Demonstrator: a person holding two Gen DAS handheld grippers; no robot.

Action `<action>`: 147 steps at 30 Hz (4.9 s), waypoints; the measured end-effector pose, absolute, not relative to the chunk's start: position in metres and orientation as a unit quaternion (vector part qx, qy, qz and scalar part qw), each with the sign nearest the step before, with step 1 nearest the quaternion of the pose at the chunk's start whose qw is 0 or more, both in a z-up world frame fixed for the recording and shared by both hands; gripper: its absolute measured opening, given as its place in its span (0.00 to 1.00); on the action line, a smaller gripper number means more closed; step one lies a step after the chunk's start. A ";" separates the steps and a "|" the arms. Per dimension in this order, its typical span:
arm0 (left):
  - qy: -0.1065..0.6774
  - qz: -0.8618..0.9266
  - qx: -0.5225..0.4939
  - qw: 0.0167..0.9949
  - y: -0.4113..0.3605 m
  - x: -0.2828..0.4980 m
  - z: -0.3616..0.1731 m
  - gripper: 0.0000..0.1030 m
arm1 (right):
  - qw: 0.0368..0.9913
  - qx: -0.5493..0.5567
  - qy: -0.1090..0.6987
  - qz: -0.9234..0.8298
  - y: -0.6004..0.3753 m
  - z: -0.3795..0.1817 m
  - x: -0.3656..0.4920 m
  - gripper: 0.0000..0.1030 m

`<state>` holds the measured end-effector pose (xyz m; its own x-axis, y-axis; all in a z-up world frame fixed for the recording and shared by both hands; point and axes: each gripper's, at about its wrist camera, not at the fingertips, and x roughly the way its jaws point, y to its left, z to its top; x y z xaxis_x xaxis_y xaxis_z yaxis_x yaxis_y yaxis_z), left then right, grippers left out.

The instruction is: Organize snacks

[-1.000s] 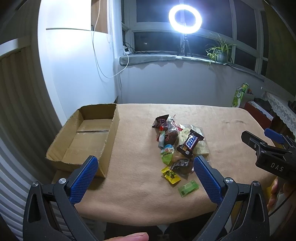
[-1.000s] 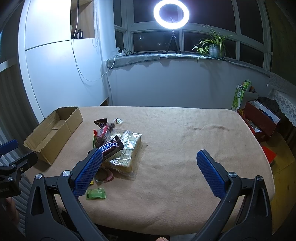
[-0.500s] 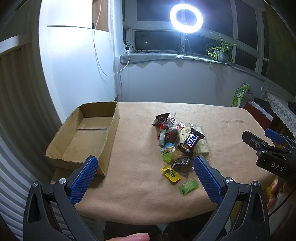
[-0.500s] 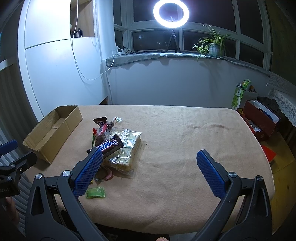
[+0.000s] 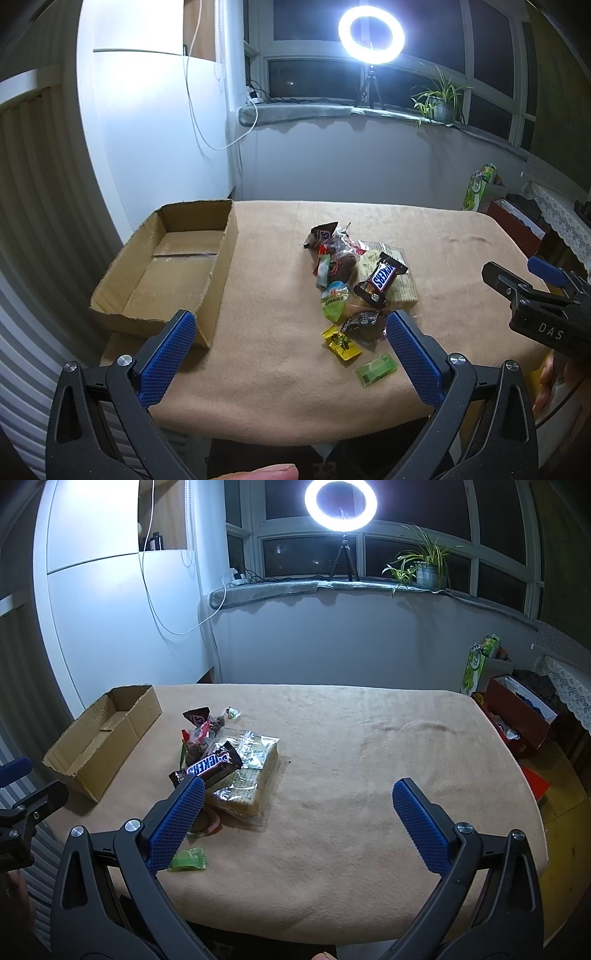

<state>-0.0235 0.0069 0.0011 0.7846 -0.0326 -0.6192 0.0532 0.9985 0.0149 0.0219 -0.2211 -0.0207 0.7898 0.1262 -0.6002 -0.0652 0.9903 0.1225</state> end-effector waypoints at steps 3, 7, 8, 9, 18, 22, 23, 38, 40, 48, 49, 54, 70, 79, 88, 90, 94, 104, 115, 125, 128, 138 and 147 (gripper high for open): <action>0.328 -0.023 0.017 0.944 0.007 -0.023 0.001 0.99 | 0.944 0.048 0.322 0.051 -0.220 -0.020 0.022 1.00; 0.329 -0.023 0.017 0.944 0.006 -0.023 0.001 0.99 | 0.944 0.048 0.323 0.050 -0.222 -0.021 0.021 1.00; 0.329 -0.023 0.016 0.944 0.006 -0.023 0.001 0.99 | 0.944 0.047 0.323 0.050 -0.223 -0.021 0.020 1.00; 0.330 -0.023 0.016 0.944 0.006 -0.023 0.001 0.99 | 0.944 0.047 0.323 0.050 -0.222 -0.021 0.021 1.00; 0.330 -0.023 0.015 0.944 0.006 -0.023 0.001 0.99 | 0.943 0.046 0.325 0.051 -0.221 -0.021 0.021 1.00; 0.330 -0.023 0.015 0.943 0.006 -0.023 0.001 0.99 | 0.943 0.045 0.325 0.051 -0.222 -0.021 0.020 1.00; 0.330 -0.023 0.015 0.943 0.006 -0.023 0.000 0.99 | 0.943 0.045 0.325 0.051 -0.220 -0.021 0.021 1.00; 0.338 -0.022 0.013 0.941 0.008 -0.022 -0.008 0.99 | 0.942 0.041 0.330 0.053 -0.215 -0.022 0.021 1.00; 0.345 -0.021 0.013 0.938 0.009 -0.021 -0.014 0.99 | 0.941 0.041 0.332 0.054 -0.214 -0.024 0.022 1.00; 0.397 -0.020 0.013 0.917 0.019 -0.012 -0.064 0.99 | 0.929 0.026 0.361 0.078 -0.199 -0.049 0.027 1.00; 0.406 -0.020 0.014 0.914 0.020 -0.011 -0.072 0.99 | 0.926 0.023 0.368 0.081 -0.197 -0.055 0.028 1.00; 0.432 -0.030 0.015 0.901 0.024 -0.004 -0.104 0.99 | 0.912 0.005 0.395 0.112 -0.182 -0.089 0.030 1.00; 0.391 -0.087 0.009 0.916 0.041 0.012 -0.129 1.00 | 0.915 -0.022 0.381 0.129 -0.184 -0.138 0.023 1.00; 0.382 -0.124 0.073 0.913 0.024 0.023 -0.103 1.00 | 0.916 -0.050 0.333 0.218 -0.153 -0.123 0.001 1.00; 0.397 -0.211 0.053 0.892 0.014 0.062 -0.107 0.75 | 0.910 -0.042 0.316 0.265 -0.124 -0.134 0.018 0.83; 0.401 -0.225 0.046 0.887 0.009 0.062 -0.109 0.74 | 0.912 -0.043 0.310 0.264 -0.122 -0.134 0.014 0.76; 0.396 -0.254 0.058 0.881 -0.005 0.062 -0.111 0.66 | 0.912 -0.053 0.303 0.271 -0.117 -0.134 0.014 0.59; 0.394 -0.233 0.042 0.888 0.001 0.060 -0.111 0.34 | 0.909 -0.082 0.297 0.280 -0.120 -0.132 0.010 0.35; 0.388 -0.229 0.001 0.893 0.014 0.061 -0.110 0.28 | 0.916 -0.052 0.298 0.266 -0.136 -0.126 0.010 0.34; 0.357 -0.217 -0.021 0.908 0.031 0.048 -0.084 0.28 | 0.926 -0.038 0.281 0.247 -0.147 -0.107 0.012 0.34; 0.339 -0.209 -0.022 0.917 0.039 0.040 -0.070 0.28 | 0.929 -0.032 0.275 0.245 -0.149 -0.097 0.012 0.34; 0.290 -0.152 -0.041 0.944 0.097 0.020 -0.038 0.28 | 0.931 -0.029 0.250 0.263 -0.121 -0.058 0.020 0.34; 0.271 -0.093 -0.076 0.955 0.164 0.013 -0.035 0.28 | 0.915 -0.043 0.224 0.333 -0.035 -0.025 0.035 0.34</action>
